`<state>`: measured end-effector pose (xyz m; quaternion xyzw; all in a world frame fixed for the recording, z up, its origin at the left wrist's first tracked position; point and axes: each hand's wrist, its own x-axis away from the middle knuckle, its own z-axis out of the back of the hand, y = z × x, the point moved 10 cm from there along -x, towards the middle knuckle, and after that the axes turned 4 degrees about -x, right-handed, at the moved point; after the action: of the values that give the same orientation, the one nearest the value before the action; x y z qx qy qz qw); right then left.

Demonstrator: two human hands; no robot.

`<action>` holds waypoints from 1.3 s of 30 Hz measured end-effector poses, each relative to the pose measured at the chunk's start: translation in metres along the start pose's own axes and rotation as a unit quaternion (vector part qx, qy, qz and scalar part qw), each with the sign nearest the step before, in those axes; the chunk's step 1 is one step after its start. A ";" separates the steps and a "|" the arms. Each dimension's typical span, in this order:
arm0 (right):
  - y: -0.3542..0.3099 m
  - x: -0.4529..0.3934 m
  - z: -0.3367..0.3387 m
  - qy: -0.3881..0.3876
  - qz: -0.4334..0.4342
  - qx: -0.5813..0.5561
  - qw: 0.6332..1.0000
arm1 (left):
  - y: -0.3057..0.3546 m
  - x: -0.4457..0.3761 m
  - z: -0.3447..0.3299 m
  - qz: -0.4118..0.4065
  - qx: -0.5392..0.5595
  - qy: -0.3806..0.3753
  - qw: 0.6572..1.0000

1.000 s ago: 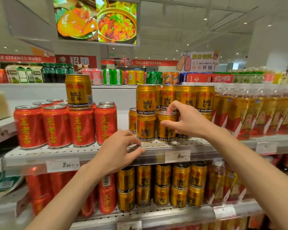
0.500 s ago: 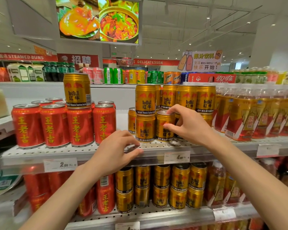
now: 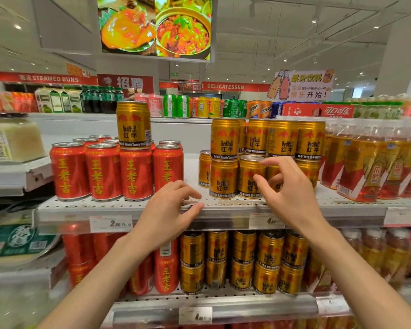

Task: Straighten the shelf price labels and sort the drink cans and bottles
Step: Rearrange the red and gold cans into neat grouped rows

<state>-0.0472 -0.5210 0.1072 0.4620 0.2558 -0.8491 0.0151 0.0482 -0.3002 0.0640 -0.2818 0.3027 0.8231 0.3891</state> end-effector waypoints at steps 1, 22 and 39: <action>-0.004 0.006 -0.003 -0.002 -0.005 -0.012 1.000 | -0.006 0.004 0.007 0.003 0.001 0.008 1.000; -0.134 -0.067 -0.105 -0.076 -0.008 -0.137 0.988 | -0.110 0.012 0.165 0.142 0.070 0.147 0.976; -0.174 -0.131 -0.167 -0.213 -0.017 -0.206 0.955 | -0.109 -0.057 0.160 0.115 -0.012 0.008 0.993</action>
<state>0.1120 -0.3226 0.2097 0.2525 0.4241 -0.8567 0.1497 0.1309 -0.1555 0.1787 -0.2566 0.3267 0.8635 0.2860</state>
